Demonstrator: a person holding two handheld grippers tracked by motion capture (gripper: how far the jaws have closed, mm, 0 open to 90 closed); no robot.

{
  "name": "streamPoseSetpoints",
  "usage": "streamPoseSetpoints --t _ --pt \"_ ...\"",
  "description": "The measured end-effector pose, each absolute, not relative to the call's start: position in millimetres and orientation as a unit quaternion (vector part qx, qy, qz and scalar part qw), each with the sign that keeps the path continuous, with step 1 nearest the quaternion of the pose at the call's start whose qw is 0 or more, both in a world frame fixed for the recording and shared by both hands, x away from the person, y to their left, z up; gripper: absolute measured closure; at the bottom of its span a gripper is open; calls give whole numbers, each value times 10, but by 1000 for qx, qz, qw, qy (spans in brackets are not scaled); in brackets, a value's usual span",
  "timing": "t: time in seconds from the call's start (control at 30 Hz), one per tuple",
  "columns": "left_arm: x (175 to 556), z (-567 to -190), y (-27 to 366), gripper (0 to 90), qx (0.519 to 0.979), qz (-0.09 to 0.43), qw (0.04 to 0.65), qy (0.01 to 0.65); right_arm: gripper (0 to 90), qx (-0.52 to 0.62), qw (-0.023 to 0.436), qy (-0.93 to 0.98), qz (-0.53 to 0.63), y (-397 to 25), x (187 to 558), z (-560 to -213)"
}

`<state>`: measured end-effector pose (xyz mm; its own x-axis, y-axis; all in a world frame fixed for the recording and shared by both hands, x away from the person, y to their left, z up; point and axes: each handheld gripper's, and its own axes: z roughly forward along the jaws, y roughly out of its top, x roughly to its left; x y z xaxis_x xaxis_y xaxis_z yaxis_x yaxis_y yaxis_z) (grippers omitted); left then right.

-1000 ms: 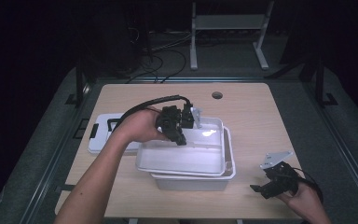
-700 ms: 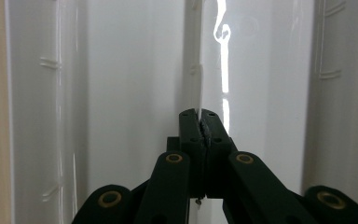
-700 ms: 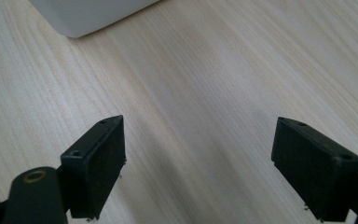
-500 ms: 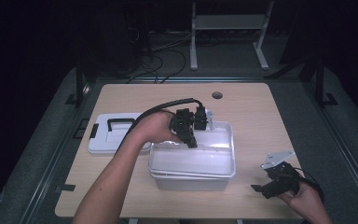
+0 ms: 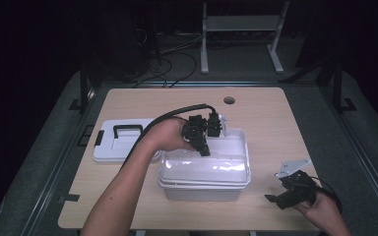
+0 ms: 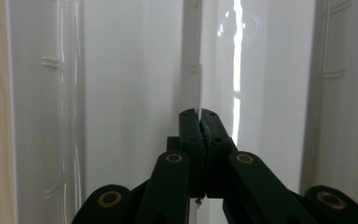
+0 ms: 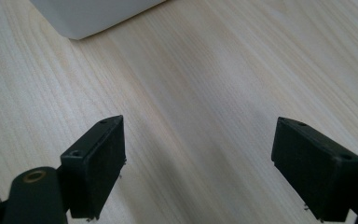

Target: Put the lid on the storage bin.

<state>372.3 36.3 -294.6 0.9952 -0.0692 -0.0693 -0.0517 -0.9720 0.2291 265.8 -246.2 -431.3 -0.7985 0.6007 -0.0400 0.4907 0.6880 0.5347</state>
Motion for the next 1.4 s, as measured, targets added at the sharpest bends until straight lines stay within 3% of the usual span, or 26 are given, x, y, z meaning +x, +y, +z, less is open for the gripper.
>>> streamPoseSetpoints --t 0.8,0.97,1.4 --pt "3775 -3072 427 889 992 -48 113 -19 169 295 106 914 257 -2442 2660 -4314" --pt "3773 -3034 473 793 992 -45 119 -16 169 294 105 915 255 -2432 2657 -4319" --pt "3799 -2884 844 725 990 -24 141 -5 168 296 107 915 254 -2434 2648 -4308"
